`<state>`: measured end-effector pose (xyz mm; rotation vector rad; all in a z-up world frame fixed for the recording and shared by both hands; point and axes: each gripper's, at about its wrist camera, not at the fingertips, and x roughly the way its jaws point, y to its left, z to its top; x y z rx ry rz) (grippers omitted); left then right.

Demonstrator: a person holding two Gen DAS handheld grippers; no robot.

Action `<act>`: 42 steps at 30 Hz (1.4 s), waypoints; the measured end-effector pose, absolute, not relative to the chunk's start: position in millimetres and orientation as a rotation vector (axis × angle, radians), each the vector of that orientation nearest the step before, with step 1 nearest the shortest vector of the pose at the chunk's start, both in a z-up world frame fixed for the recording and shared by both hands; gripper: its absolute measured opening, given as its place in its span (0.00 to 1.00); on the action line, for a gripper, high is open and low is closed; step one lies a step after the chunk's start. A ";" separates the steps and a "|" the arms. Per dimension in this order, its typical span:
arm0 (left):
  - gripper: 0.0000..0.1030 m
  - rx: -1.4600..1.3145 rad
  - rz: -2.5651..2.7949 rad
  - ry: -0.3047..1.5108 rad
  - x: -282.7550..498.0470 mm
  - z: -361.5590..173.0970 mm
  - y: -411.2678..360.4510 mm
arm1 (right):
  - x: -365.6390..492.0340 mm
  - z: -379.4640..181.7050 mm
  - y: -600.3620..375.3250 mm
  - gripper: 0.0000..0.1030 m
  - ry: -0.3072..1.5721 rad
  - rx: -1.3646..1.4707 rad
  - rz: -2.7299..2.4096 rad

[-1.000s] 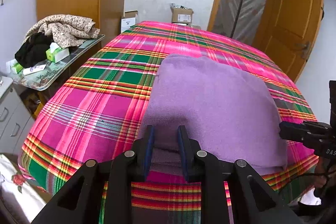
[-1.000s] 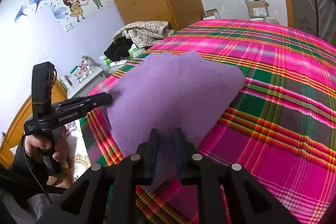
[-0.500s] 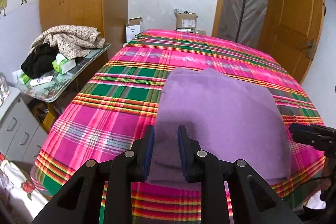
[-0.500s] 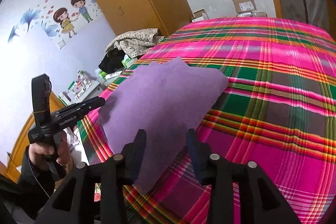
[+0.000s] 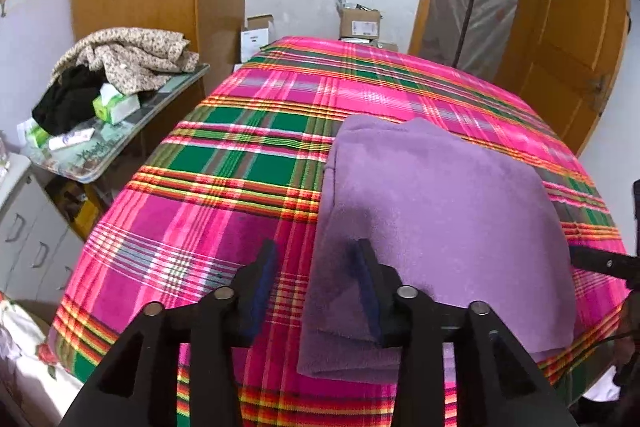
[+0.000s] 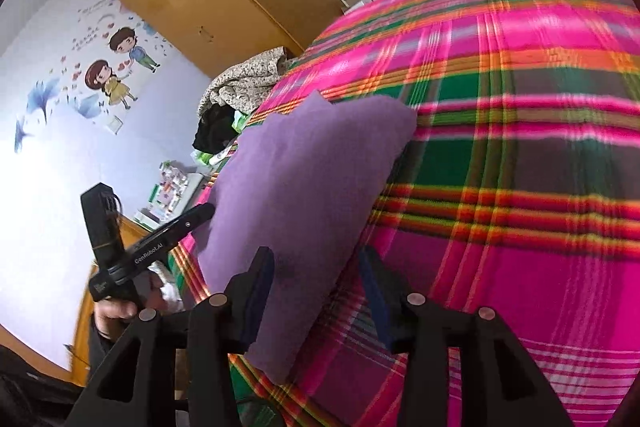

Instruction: Fold clothes

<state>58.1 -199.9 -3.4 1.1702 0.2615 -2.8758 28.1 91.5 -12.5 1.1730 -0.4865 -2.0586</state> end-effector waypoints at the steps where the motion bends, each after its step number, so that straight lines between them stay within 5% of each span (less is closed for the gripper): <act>1: 0.42 1.181 -2.884 0.289 56.9 -4.7 -202.2 | 26.4 -14.5 91.1 0.44 -0.498 1.180 -2.048; 22: 0.46 1.339 -2.976 0.556 48.8 -15.8 -208.4 | -1.6 -23.6 68.2 0.47 -0.556 1.201 -1.965; 27: 0.46 1.348 -2.965 0.565 46.7 -14.5 -205.6 | -3.8 -22.4 75.8 0.26 -0.594 1.179 -1.950; 32: 0.46 1.360 -2.975 0.626 52.8 -15.5 -205.2 | -7.9 -19.9 88.1 0.21 -0.605 1.162 -1.951; 38: 0.46 1.362 -2.979 0.671 55.2 -16.5 -202.6 | -16.3 -25.8 95.8 0.21 -0.637 1.184 -1.924; 42: 0.46 1.362 -2.976 0.668 53.4 -16.1 -198.9 | -19.3 -33.1 98.0 0.32 -0.666 1.214 -1.897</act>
